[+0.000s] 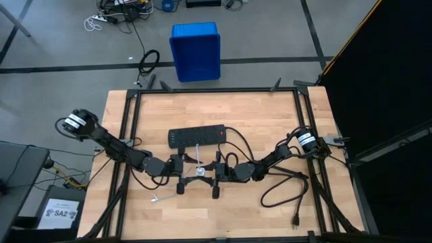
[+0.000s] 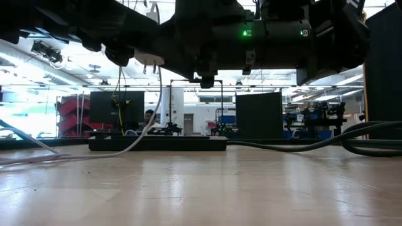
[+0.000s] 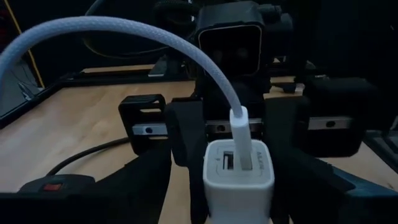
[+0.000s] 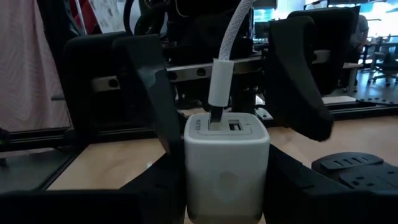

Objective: Insert USB
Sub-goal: Insert the charger cable into the charger adapter

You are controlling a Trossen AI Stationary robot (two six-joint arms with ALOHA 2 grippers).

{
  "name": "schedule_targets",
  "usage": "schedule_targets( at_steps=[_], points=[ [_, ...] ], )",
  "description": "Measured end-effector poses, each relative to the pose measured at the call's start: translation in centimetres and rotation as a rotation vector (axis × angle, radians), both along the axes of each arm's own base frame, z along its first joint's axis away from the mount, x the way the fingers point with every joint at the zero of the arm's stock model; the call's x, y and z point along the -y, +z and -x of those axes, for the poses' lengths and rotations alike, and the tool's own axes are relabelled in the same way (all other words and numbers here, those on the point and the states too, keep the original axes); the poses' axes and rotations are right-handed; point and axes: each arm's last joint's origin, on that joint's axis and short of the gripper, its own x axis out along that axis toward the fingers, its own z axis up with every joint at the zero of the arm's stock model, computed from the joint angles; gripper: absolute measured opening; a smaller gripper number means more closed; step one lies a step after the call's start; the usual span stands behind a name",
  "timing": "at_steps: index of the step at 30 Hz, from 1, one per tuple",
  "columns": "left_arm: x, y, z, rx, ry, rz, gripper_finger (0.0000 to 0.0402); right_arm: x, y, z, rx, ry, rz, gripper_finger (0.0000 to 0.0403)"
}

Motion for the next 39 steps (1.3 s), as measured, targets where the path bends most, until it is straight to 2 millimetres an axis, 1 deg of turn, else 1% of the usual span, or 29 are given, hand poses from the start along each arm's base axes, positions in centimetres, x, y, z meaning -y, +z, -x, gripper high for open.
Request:
schedule_targets(
  at_steps=[5,8,11,14,23,31,33,35,39],
  points=[
    [0.3,1.1,0.9,0.011,-0.023,0.006,0.0251,0.0,0.0,0.0,-0.001,0.0,0.0,0.0118],
    [0.6,1.3,1.2,0.024,-0.031,0.009,0.0251,0.0,0.0,0.0,-0.002,0.0,-0.001,0.0118],
    [0.5,1.6,1.2,0.04,0.014,0.009,0.0251,0.0,0.0,0.0,-0.002,-0.001,-0.001,0.0118],
    [0.4,1.6,1.2,0.049,0.059,0.025,0.0251,0.0,-0.1,0.0,-0.004,-0.001,0.0,0.0118],
    [-0.1,1.6,1.0,0.054,0.089,0.082,0.0248,0.0,-0.1,0.0,-0.007,-0.001,0.001,0.0118],
    [-0.1,1.2,0.6,0.045,0.068,0.093,0.0247,0.0,-0.2,0.0,-0.008,-0.002,0.001,0.0118],
    [-0.1,1.2,0.6,0.057,0.066,0.094,0.0241,0.0,-0.2,0.0,-0.008,-0.002,0.002,0.0118],
    [0.0,1.3,0.6,0.062,0.065,0.096,0.0227,0.0,-0.2,0.0,-0.009,-0.002,0.002,0.0118],
    [0.0,1.3,0.6,0.061,0.058,0.091,0.0178,0.1,-0.2,0.0,-0.009,-0.002,0.002,0.0118]
  ],
)
